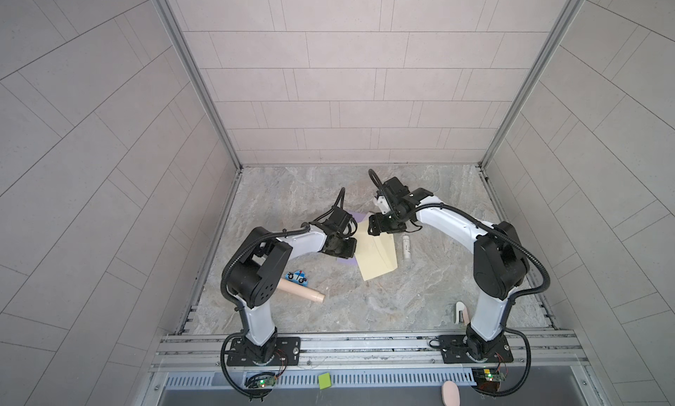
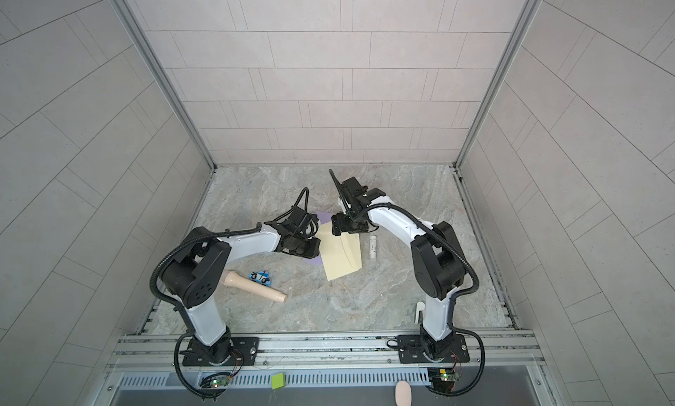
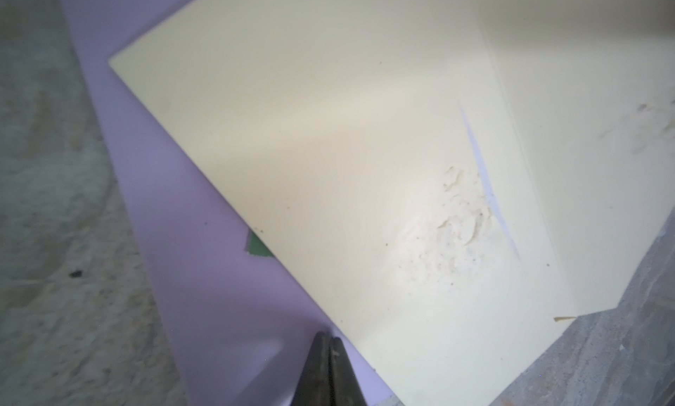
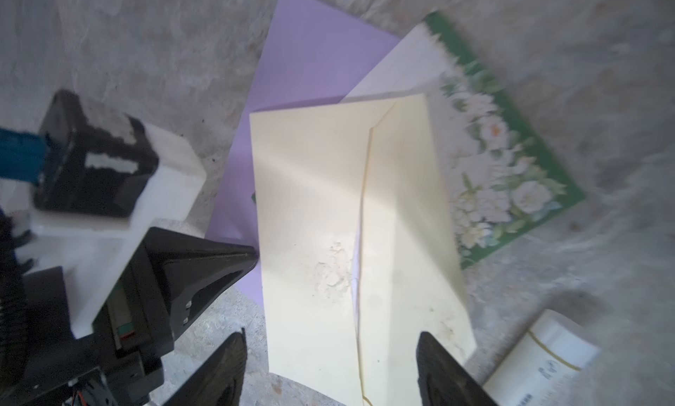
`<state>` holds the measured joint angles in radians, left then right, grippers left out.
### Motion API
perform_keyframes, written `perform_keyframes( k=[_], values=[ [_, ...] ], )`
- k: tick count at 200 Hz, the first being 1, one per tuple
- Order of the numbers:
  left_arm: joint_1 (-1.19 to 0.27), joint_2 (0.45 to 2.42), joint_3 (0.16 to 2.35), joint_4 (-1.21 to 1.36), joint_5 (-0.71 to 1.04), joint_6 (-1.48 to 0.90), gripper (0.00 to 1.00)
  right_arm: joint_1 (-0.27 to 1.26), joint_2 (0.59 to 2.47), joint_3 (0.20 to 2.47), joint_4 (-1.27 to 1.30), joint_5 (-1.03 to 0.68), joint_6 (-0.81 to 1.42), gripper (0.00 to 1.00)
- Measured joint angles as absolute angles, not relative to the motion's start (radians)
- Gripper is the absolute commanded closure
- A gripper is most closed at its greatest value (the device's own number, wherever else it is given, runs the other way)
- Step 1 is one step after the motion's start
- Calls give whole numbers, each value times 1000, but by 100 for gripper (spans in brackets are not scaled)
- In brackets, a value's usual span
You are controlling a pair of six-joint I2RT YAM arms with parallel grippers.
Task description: Place the letter into the envelope and seal it
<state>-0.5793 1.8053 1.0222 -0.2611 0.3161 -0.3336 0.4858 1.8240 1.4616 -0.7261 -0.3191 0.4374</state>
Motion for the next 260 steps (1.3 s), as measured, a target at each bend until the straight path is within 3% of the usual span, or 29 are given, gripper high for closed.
perform_keyframes(
  k=[34, 53, 86, 112, 157, 206, 239, 260],
  values=[
    [-579, 1798, 1097, -319, 303, -291, 66, 363, 1792, 1380, -721, -238, 504, 26],
    [-579, 1778, 1140, -332, 305, -283, 59, 313, 1794, 1323, -715, -232, 527, 27],
    [-579, 1748, 1188, -319, 331, -296, 56, 308, 1813, 1251, -682, -262, 553, 34],
    [-596, 1743, 1190, -316, 351, -301, 55, 310, 1856, 1234, -654, -282, 567, 44],
    [-663, 1743, 1190, -319, 364, -289, 49, 305, 1871, 1225, -632, -280, 593, 80],
    [-733, 1757, 1219, -307, 400, -285, 37, 260, 1839, 1205, -606, -324, 644, 88],
    [-747, 1785, 1250, -222, 453, -344, 24, 226, 1721, 1193, -576, -410, 704, 89],
    [-747, 1806, 1274, -173, 488, -374, 21, 224, 1655, 1201, -545, -467, 739, 90]
  ],
)
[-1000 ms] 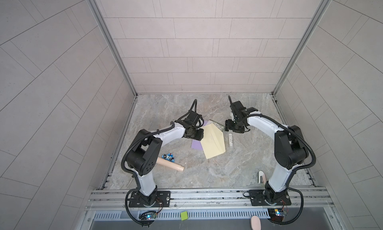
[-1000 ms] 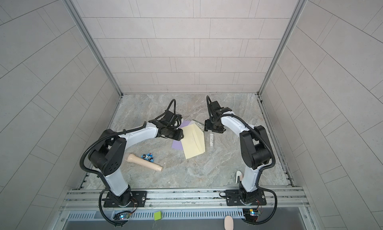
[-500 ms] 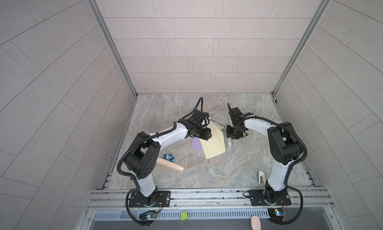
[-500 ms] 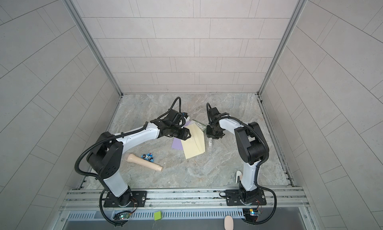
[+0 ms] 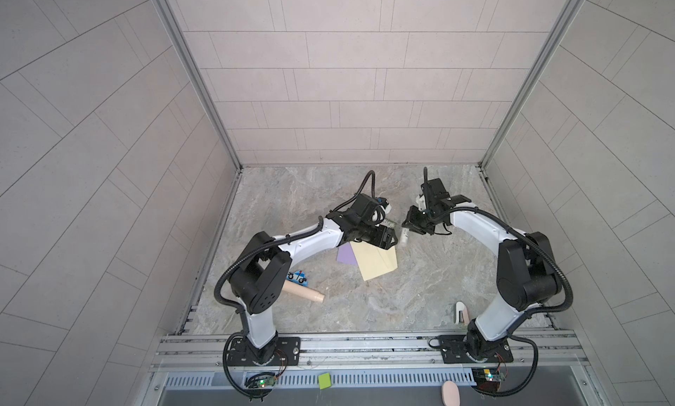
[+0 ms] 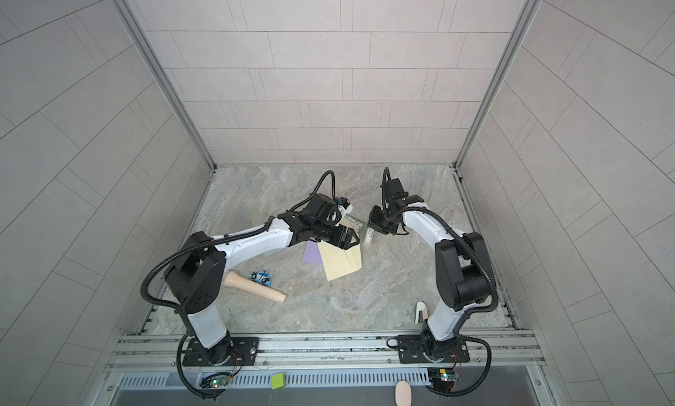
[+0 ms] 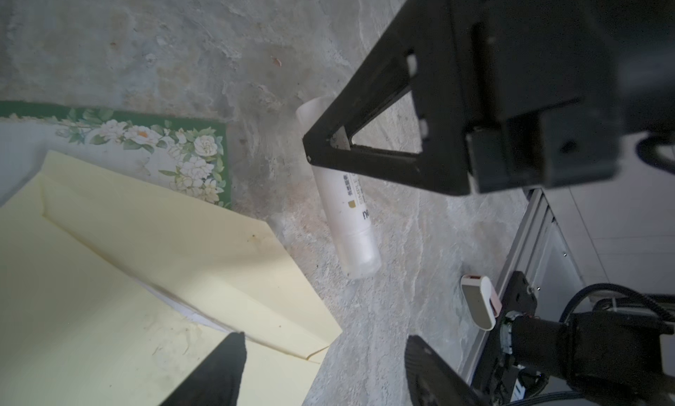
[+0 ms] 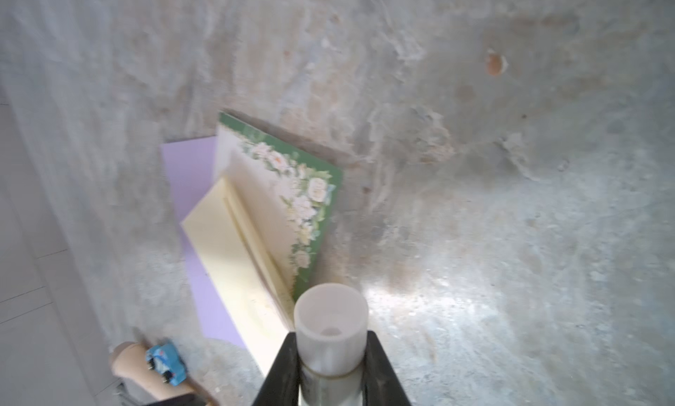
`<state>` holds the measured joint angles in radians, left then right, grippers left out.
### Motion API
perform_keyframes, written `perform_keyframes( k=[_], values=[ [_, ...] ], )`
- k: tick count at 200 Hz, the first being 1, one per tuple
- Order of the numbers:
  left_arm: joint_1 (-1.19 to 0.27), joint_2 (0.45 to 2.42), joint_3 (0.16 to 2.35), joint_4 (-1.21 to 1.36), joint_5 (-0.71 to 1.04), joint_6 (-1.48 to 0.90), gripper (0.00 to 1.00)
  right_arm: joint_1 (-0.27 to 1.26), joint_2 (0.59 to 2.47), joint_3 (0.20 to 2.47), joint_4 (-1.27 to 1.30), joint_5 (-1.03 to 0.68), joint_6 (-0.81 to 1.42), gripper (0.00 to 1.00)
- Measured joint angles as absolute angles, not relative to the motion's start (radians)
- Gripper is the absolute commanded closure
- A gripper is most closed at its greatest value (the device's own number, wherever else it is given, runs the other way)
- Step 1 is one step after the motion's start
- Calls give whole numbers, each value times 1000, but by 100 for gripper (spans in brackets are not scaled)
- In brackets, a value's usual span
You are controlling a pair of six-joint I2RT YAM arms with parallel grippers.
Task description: Place the letter into the envelope and seal it
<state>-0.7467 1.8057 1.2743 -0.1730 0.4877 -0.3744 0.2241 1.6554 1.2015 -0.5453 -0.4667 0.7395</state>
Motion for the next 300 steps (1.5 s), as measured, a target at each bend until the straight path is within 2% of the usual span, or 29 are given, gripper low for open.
perform_keyframes(
  k=[27, 43, 67, 93, 110, 120, 126, 129, 130, 133, 139, 155, 166, 185, 233, 278, 300],
  values=[
    [-746, 1840, 1306, -125, 509, -396, 21, 224, 1626, 1200, -487, -550, 807, 91],
    [-746, 1859, 1318, -112, 508, -405, 28, 224, 1624, 1192, -447, -590, 848, 92],
    [-746, 1887, 1327, -102, 508, -404, 48, 224, 1621, 1186, -420, -631, 891, 93],
    [-746, 1899, 1332, -102, 509, -401, 75, 224, 1607, 1187, -414, -648, 900, 93],
    [-746, 1899, 1336, -119, 493, -400, 86, 223, 1597, 1192, -431, -654, 889, 92],
    [-745, 1898, 1336, -123, 495, -382, 90, 220, 1593, 1194, -439, -661, 881, 87],
    [-744, 1895, 1336, -130, 494, -370, 92, 218, 1593, 1196, -441, -668, 870, 78],
    [-744, 1893, 1336, -134, 495, -365, 93, 216, 1593, 1196, -442, -672, 865, 68],
    [-744, 1892, 1336, -137, 494, -361, 93, 216, 1593, 1197, -443, -674, 862, 62],
    [-744, 1890, 1336, -141, 492, -356, 93, 215, 1593, 1197, -443, -680, 855, 54],
    [-744, 1884, 1336, -153, 492, -341, 94, 212, 1593, 1198, -450, -698, 843, 46],
    [-744, 1859, 1326, -184, 488, -290, 95, 199, 1593, 1201, -472, -766, 793, 39],
    [-744, 1833, 1311, -205, 488, -247, 97, 192, 1593, 1205, -490, -807, 764, 38],
    [-744, 1787, 1285, -255, 484, -172, 100, 187, 1593, 1216, -506, -878, 711, 37],
    [-744, 1716, 1237, -326, 475, -36, 100, 194, 1599, 1219, -570, -1038, 586, 38],
    [-744, 1691, 1203, -327, 482, 25, 100, 205, 1608, 1219, -625, -1076, 515, 55],
    [-744, 1666, 1166, -296, 492, 43, 100, 212, 1615, 1219, -638, -1084, 505, 58]
  ],
)
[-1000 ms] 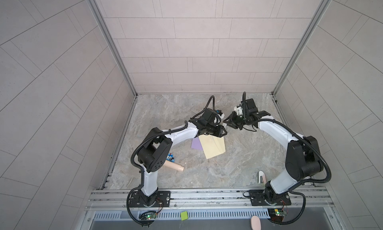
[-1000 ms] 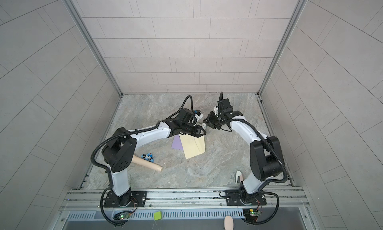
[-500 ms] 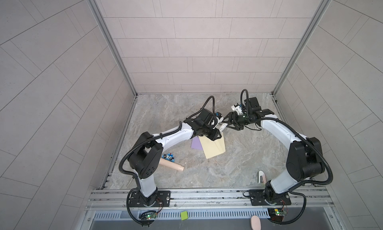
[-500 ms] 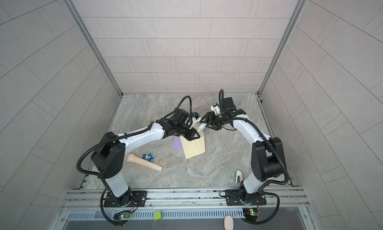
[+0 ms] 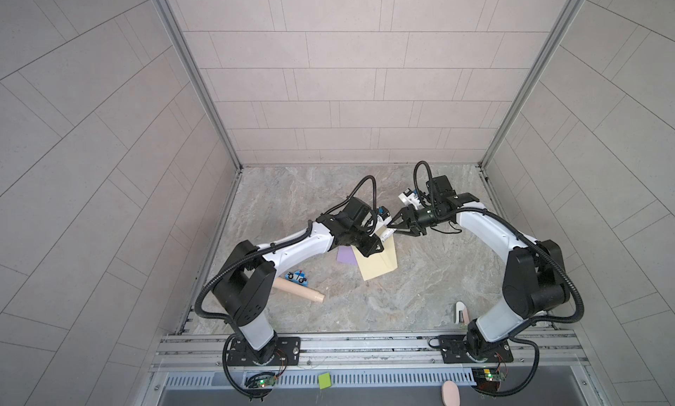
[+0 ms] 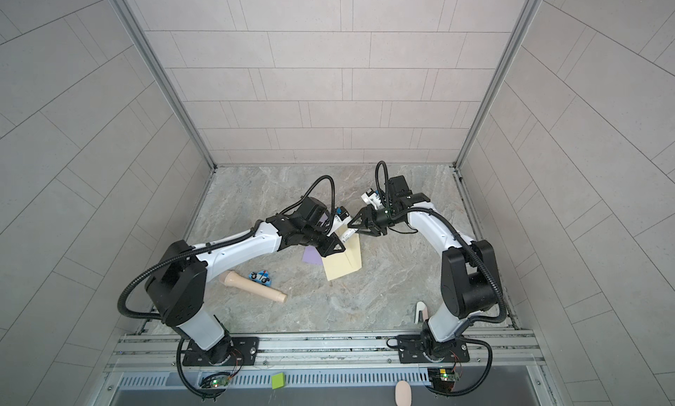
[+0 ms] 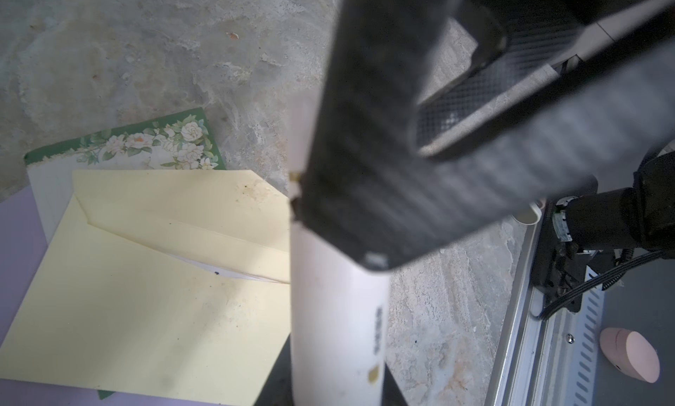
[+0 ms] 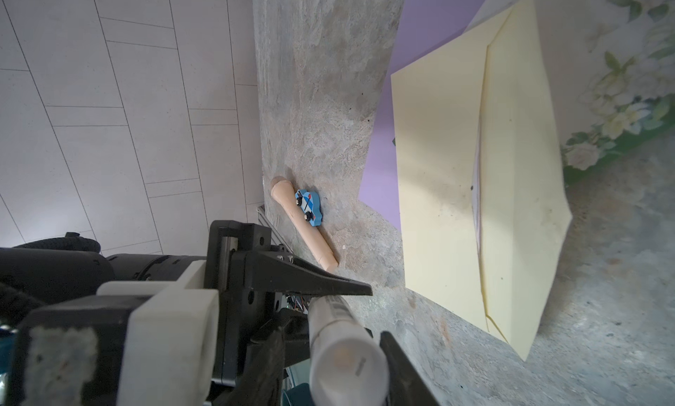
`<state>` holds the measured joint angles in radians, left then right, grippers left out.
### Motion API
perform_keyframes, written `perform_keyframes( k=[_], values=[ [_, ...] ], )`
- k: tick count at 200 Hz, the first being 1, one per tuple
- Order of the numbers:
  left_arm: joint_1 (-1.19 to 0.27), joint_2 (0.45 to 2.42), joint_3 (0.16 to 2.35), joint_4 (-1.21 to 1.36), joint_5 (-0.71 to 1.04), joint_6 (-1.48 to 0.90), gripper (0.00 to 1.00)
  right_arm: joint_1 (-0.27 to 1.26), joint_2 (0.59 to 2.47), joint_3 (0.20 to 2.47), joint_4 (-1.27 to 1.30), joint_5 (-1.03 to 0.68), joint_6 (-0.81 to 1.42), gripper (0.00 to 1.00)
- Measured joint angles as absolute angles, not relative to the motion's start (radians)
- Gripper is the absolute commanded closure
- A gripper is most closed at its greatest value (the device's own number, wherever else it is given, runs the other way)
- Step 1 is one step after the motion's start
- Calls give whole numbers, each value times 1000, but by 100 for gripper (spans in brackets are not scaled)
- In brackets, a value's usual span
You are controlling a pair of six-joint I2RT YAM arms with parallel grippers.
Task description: Place the letter into the envelope and seal it
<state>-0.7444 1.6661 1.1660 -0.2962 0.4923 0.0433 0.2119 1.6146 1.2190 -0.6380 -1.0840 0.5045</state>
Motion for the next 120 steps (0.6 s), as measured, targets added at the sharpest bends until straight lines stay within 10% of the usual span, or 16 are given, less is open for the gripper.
perform_keyframes(
  k=[43, 76, 102, 120],
  values=[
    [-745, 1644, 1143, -252, 505, 62, 100, 235, 1639, 1220, -641, -1095, 496, 59],
    [-745, 1644, 1139, -240, 502, 63, 100, 253, 1644, 1227, -643, -1103, 490, 86],
    [-745, 1644, 1138, -232, 496, 55, 53, 253, 1644, 1231, -644, -1101, 490, 93],
    [-746, 1644, 1133, -212, 488, 41, 42, 248, 1644, 1232, -644, -1088, 497, 96]
  ],
)
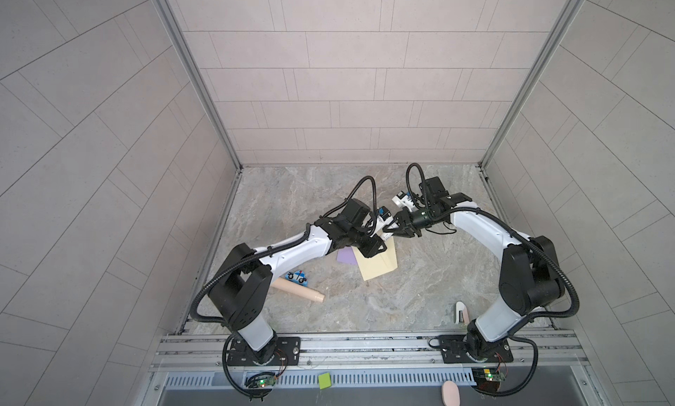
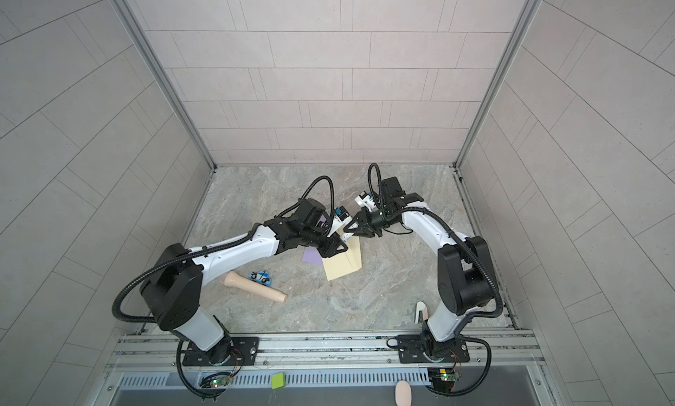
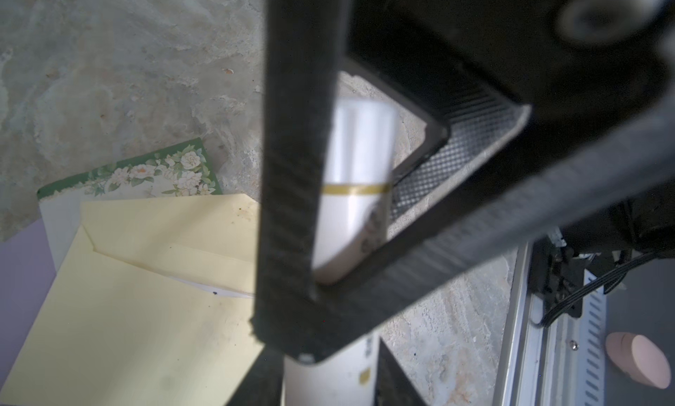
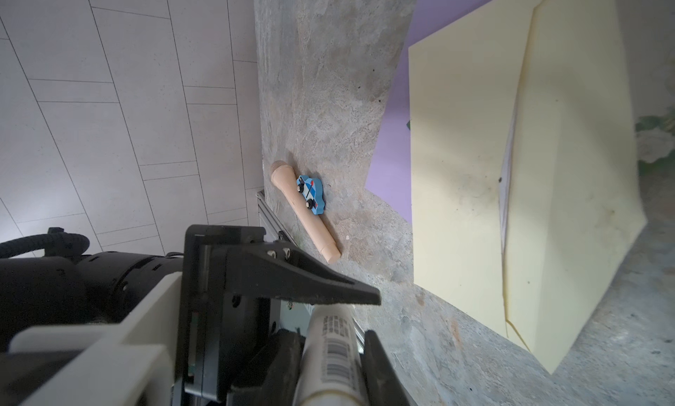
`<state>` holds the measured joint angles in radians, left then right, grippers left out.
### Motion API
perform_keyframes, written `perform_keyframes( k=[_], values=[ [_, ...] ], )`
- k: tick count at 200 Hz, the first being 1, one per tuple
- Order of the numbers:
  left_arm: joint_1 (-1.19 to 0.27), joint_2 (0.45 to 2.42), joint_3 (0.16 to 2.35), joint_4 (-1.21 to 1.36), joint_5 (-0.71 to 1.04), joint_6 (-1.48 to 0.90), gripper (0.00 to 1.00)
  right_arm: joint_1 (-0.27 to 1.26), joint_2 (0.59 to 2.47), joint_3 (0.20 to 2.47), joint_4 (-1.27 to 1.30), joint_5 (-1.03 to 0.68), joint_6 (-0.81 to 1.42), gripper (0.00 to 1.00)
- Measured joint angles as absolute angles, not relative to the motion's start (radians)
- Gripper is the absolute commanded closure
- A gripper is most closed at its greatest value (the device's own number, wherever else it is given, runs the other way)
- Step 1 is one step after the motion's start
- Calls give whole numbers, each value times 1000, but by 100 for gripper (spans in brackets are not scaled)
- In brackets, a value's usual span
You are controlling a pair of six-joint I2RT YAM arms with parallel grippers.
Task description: Place the letter into the envelope and seal it
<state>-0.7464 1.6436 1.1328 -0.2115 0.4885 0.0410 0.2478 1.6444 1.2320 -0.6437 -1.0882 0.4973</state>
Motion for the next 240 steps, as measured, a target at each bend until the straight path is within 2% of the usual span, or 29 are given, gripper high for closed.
perform_keyframes(
  k=[28, 63, 130, 171, 216, 240],
  values=[
    [-745, 1643, 1115, -198, 466, 23, 41, 208, 1644, 1230, -614, -1083, 540, 98],
    [-738, 1643, 1103, -192, 442, 15, 46, 150, 1641, 1230, -602, -1076, 566, 100],
    [-734, 1647, 1108, -98, 449, 15, 46, 147, 1625, 1202, -604, -1082, 570, 100],
    [-734, 1688, 1142, -62, 470, -5, 58, 150, 1623, 1202, -602, -1087, 574, 100],
    [-736, 1715, 1165, -59, 498, -9, 90, 147, 1621, 1202, -596, -1076, 575, 100],
    [-736, 1716, 1169, -65, 500, -7, 99, 147, 1619, 1202, -595, -1071, 580, 100]
  ],
)
